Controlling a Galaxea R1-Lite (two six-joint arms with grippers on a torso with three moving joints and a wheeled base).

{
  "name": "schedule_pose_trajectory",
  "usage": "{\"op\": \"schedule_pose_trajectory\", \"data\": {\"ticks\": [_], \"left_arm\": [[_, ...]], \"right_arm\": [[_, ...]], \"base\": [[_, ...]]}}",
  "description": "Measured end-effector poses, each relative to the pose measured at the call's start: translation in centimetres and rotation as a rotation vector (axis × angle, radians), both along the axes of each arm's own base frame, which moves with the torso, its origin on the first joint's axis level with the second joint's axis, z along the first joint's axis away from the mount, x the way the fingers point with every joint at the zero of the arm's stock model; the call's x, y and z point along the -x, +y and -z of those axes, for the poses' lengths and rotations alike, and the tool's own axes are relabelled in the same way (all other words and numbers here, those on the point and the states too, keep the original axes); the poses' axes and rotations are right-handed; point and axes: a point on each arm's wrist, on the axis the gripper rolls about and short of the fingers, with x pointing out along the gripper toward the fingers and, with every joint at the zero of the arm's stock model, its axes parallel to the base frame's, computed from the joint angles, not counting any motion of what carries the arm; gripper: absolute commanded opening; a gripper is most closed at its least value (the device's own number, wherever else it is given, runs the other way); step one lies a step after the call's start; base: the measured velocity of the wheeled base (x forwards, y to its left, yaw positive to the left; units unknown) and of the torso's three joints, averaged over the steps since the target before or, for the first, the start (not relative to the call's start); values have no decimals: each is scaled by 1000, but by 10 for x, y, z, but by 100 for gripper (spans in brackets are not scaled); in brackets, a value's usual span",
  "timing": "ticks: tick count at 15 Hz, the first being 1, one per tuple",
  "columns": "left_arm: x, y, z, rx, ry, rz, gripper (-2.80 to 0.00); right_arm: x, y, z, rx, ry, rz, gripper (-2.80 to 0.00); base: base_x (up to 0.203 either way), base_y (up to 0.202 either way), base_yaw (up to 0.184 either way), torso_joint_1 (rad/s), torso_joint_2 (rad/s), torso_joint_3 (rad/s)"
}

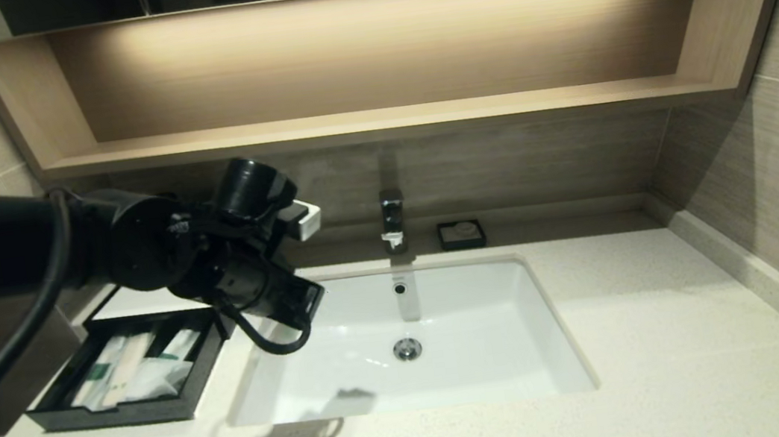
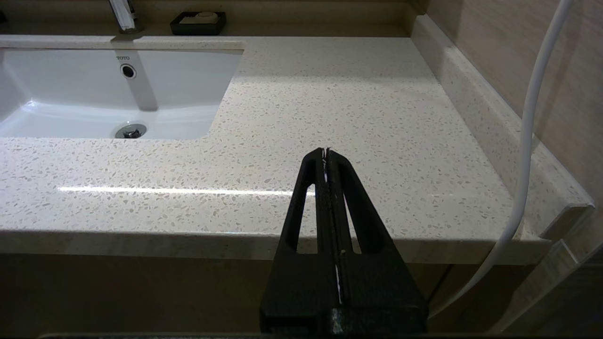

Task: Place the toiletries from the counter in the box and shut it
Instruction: Place the bathroom toiletry into the drawer

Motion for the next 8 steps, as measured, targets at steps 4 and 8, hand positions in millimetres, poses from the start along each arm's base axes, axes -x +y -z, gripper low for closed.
{"op": "schedule_pose_trajectory", "data": {"ticks": [4, 8], "left_arm": [[-16, 49, -4, -2, -14, -137, -280], [-24, 83, -7, 0, -27, -235, -280]], "right_arm": [[0, 0, 0, 0, 0, 0, -280], [0, 0, 0, 0, 0, 0, -280]], "base": [[0, 0, 0, 0, 0, 0], [0, 0, 0, 0, 0, 0]]}}
